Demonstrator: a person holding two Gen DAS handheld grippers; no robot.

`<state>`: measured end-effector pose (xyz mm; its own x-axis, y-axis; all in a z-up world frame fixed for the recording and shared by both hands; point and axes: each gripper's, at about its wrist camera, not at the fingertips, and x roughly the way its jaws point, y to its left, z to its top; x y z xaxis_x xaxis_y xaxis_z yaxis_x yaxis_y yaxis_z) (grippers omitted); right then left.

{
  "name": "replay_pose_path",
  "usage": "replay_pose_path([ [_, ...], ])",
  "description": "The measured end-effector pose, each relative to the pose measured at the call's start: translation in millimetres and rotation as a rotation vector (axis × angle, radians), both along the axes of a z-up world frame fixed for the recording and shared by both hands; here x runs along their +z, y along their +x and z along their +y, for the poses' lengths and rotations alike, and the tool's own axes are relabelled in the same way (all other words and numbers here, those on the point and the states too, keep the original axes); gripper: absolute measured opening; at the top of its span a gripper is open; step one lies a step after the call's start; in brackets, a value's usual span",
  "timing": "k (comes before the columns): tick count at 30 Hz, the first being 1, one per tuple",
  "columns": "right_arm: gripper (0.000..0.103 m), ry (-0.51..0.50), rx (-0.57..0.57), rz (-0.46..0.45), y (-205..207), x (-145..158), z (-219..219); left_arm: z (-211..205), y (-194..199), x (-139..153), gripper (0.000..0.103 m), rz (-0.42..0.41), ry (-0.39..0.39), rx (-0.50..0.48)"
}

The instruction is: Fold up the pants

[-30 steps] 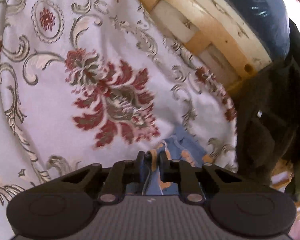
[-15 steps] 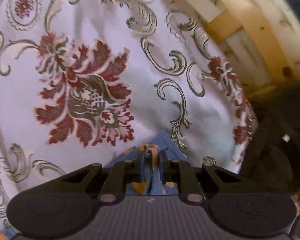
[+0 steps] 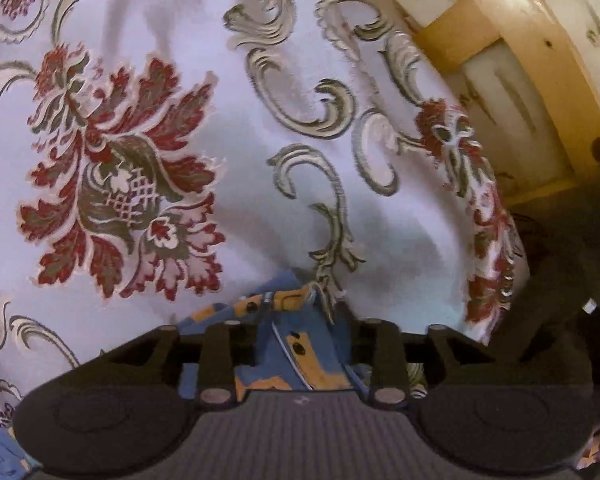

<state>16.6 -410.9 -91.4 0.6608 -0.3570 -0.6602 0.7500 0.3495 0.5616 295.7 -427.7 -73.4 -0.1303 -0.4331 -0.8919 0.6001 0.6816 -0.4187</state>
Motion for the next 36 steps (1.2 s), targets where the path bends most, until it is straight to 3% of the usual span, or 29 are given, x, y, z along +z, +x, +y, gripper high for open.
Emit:
replay_pose_path([
  [1,0.008,-0.009,-0.008,0.014,-0.3,1.0,1.7,-0.4,-1.7,1.8,0.058,-0.009,-0.008,-0.006],
  [3,0.013,-0.02,-0.01,0.034,1.0,0.4,2.0,-6.5,-3.2,8.0,0.069,-0.025,-0.022,-0.013],
  [7,0.028,-0.048,0.003,0.049,0.7,4.2,4.4,-4.9,-6.4,20.4,0.084,-0.027,-0.072,-0.028],
  [11,0.056,-0.142,0.039,0.038,-1.2,16.3,19.3,11.7,-14.2,42.8,0.092,-0.084,-0.156,-0.077],
  [13,0.059,-0.196,0.083,0.014,-1.1,22.1,27.4,29.5,-20.4,50.9,0.096,-0.132,-0.207,-0.12],
  [16,0.059,-0.263,0.153,-0.004,3.0,30.0,37.2,61.3,-28.1,56.2,0.097,-0.165,-0.275,-0.168],
  [19,0.059,-0.278,0.244,-0.006,12.0,30.1,38.5,90.5,-19.3,45.9,0.097,-0.13,-0.314,-0.151],
  [22,0.058,-0.186,0.313,0.012,23.3,19.5,27.9,131.9,-7.3,32.4,0.097,-0.059,-0.359,-0.064],
  [26,0.058,-0.114,0.271,0.044,25.4,8.2,7.0,192.7,-9.2,12.7,0.097,-0.069,-0.388,0.03],
  [34,0.058,-0.037,0.203,0.01,19.2,-1.7,-21.9,299.2,-60.1,-19.6,0.099,-0.16,-0.267,0.123],
  [36,0.073,-0.031,0.228,0.002,21.4,-0.9,-23.3,323.1,-76.2,-21.7,0.099,-0.183,-0.237,0.135],
])
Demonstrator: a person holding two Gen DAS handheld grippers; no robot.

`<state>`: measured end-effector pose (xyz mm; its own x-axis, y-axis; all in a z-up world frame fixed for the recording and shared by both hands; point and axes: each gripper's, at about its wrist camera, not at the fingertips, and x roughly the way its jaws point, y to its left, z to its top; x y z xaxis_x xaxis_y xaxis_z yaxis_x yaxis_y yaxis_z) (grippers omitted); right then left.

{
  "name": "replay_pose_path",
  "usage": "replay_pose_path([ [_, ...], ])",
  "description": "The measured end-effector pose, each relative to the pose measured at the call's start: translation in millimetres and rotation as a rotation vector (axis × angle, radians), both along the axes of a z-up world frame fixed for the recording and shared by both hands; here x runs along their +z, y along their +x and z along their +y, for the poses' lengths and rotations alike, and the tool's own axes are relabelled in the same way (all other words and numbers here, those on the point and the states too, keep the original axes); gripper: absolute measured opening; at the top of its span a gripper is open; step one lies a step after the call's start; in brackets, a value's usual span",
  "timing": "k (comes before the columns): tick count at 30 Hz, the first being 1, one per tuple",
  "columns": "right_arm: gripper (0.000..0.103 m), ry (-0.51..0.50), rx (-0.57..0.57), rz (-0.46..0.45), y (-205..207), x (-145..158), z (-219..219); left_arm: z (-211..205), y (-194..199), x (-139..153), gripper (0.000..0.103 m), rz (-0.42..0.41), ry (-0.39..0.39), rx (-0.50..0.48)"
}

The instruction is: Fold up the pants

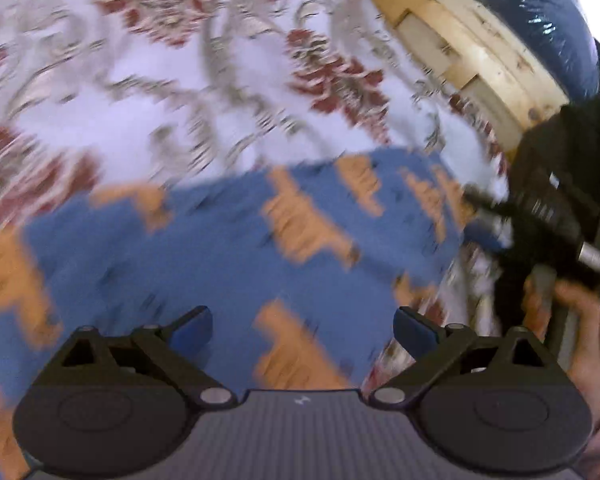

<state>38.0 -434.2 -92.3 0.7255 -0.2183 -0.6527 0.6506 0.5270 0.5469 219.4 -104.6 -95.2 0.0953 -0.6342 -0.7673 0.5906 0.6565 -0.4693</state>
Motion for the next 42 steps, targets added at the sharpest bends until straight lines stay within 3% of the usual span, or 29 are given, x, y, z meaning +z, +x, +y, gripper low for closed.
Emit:
replay_pose_path([
  [3,0.091,0.016,0.061,-0.036,-0.8,5.7,6.4,33.1,-18.8,4.3,0.099,-0.059,0.054,0.021],
  [6,0.093,-0.007,0.18,-0.071,1.1,13.7,20.1,60.5,-29.7,11.3,0.101,-0.109,0.102,0.062],
  [8,0.093,-0.019,0.275,-0.084,7.9,17.4,31.9,71.2,-31.7,6.7,0.102,-0.086,0.149,0.094],
  [11,0.093,0.106,0.408,-0.073,22.1,5.1,43.8,84.1,-30.7,-8.0,0.101,-0.039,0.217,0.13],
  [13,0.09,0.218,0.415,-0.006,27.5,-11.9,43.7,89.1,-30.9,-8.0,0.101,-0.036,0.227,0.128],
  [15,0.076,0.254,0.366,0.032,24.3,-20.1,36.4,92.2,-31.5,-6.9,0.101,-0.031,0.255,0.109],
  [18,0.075,0.269,0.311,0.029,16.7,-20.2,28.1,95.4,-32.9,-7.6,0.101,-0.026,0.312,0.089],
  [21,0.078,0.171,0.341,0.078,23.3,-11.2,39.3,98.3,-32.0,-3.8,0.101,0.012,0.317,0.101],
  [22,0.083,0.129,0.362,0.094,25.3,-9.2,45.0,99.5,-31.3,-0.3,0.102,0.034,0.313,0.106],
  [24,0.102,0.064,0.416,0.1,24.5,-1.5,55.7,104.9,-29.8,8.7,0.103,0.088,0.288,0.103],
  [27,0.102,-0.025,0.513,0.081,29.5,7.4,74.6,115.4,-24.6,27.4,0.103,0.119,0.257,0.078],
  [35,0.102,-0.386,0.798,0.111,61.9,12.6,155.0,111.6,31.9,77.5,0.103,-0.137,0.331,0.06],
  [39,0.102,-0.548,0.953,0.05,81.3,10.4,200.8,92.2,72.4,74.7,0.103,-0.225,0.343,0.02],
  [42,0.102,-0.588,1.057,0.001,90.2,7.0,228.5,80.0,100.7,63.6,0.103,-0.237,0.338,-0.001],
])
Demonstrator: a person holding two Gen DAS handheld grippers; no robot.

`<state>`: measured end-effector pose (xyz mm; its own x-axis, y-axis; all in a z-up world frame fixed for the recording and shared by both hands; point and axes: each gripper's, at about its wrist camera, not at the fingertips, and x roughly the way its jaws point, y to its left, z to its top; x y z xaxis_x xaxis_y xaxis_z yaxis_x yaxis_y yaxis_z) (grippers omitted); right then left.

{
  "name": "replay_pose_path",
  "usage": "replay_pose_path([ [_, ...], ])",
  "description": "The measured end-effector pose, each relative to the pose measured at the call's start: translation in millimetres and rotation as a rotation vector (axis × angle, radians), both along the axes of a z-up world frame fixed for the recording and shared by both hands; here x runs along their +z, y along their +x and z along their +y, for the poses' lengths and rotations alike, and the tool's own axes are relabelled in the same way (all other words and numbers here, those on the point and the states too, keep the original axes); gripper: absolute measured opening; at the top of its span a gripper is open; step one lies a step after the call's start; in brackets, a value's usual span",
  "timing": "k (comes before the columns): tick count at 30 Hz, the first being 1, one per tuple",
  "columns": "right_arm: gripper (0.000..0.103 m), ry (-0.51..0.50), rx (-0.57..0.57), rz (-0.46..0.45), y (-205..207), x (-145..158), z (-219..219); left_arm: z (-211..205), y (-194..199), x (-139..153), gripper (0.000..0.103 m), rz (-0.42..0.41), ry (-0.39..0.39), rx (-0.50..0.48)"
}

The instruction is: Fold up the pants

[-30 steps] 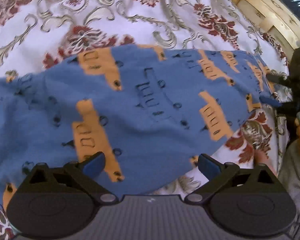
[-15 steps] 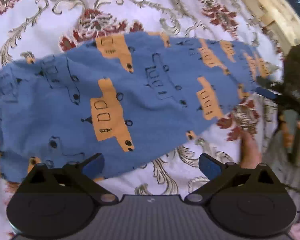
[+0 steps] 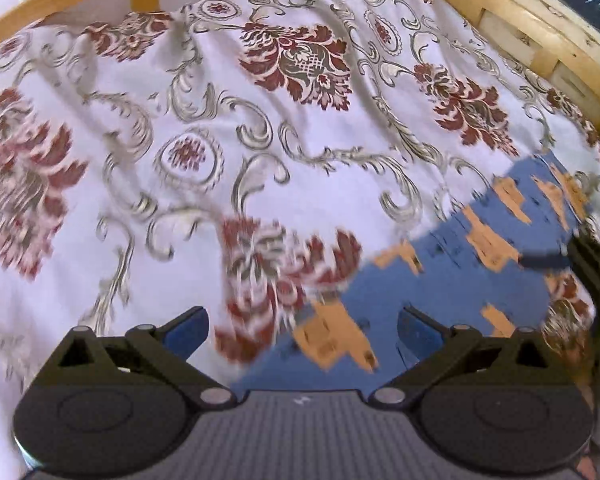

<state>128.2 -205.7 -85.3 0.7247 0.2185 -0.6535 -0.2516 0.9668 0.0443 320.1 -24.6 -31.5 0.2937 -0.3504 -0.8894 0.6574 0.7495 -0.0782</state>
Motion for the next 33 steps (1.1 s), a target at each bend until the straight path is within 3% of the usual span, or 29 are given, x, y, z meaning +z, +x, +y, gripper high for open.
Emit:
replay_pose_path([
  [5,0.1,-0.082,0.149,-0.038,6.5,-7.1,42.0,-16.0,27.7,-27.9,0.103,0.056,0.043,-0.036],
  [12,0.086,-0.121,0.373,-0.083,-6.1,-5.7,79.5,-9.7,34.4,-39.1,0.101,0.105,-0.006,-0.097],
  [17,0.072,-0.14,0.391,-0.043,-2.1,-14.3,91.4,4.5,48.5,-38.7,0.096,0.17,-0.058,-0.059],
  [20,0.066,-0.14,0.4,-0.044,-1.7,-14.6,93.9,13.5,59.6,-40.7,0.085,0.24,-0.111,-0.021],
  [24,0.065,-0.148,0.397,-0.064,-2.2,-13.9,92.1,17.7,69.7,-48.6,0.074,0.351,-0.178,0.011],
  [29,0.065,-0.078,0.335,-0.037,10.1,-7.9,75.9,4.6,72.3,-59.4,0.041,0.424,-0.149,-0.034],
  [31,0.064,-0.106,0.372,-0.019,8.5,-13.3,81.1,-0.7,70.9,-62.6,0.023,0.436,-0.135,-0.048],
  [33,0.047,-0.122,0.386,-0.008,7.3,-16.7,84.5,-3.2,69.2,-63.4,0.018,0.438,-0.135,-0.041],
])
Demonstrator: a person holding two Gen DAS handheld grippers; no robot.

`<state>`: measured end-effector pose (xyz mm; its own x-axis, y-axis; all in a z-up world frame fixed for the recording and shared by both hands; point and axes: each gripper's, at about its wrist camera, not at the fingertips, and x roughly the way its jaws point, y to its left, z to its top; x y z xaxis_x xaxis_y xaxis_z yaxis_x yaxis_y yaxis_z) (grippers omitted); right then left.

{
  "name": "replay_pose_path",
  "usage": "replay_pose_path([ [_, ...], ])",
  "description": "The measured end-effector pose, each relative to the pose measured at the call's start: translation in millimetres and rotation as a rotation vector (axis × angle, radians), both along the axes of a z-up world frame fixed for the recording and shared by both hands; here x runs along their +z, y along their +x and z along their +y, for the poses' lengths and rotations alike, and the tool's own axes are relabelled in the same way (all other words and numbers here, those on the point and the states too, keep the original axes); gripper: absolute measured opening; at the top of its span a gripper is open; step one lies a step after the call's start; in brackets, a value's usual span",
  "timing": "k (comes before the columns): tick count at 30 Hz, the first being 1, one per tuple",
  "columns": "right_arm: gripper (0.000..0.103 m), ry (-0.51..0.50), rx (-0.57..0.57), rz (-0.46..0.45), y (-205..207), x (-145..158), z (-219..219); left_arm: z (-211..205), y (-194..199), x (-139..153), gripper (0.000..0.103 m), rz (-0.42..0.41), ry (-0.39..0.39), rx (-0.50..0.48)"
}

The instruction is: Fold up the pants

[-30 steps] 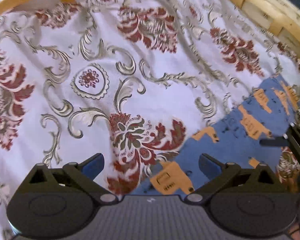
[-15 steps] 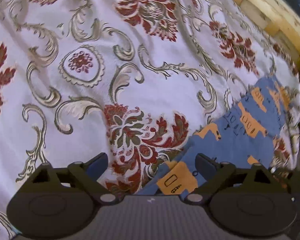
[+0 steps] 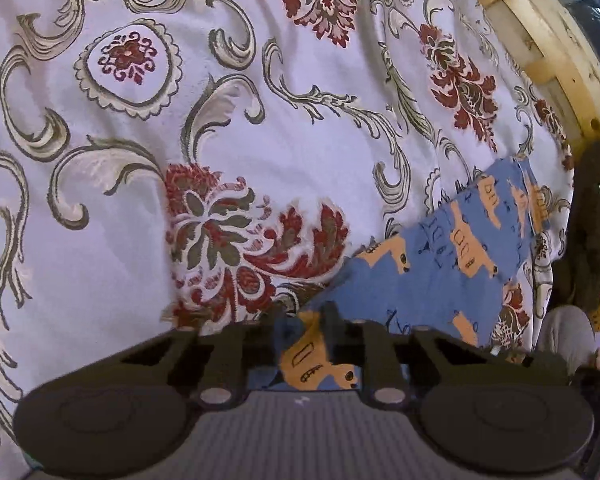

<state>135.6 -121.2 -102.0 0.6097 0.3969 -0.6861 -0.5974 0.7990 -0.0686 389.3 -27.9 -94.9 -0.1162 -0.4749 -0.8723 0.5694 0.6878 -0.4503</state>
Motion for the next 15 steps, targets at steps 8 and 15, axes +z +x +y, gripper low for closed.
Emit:
replay_pose_path([
  [8,0.001,-0.047,0.034,0.0,-6.8,-0.3,5.6,13.4,-9.8,13.7,0.013,-0.058,-0.06,0.05],
  [15,0.001,-0.074,0.079,0.012,-11.3,-1.2,8.3,4.9,-40.4,32.7,0.014,-0.28,-0.035,-0.069],
])
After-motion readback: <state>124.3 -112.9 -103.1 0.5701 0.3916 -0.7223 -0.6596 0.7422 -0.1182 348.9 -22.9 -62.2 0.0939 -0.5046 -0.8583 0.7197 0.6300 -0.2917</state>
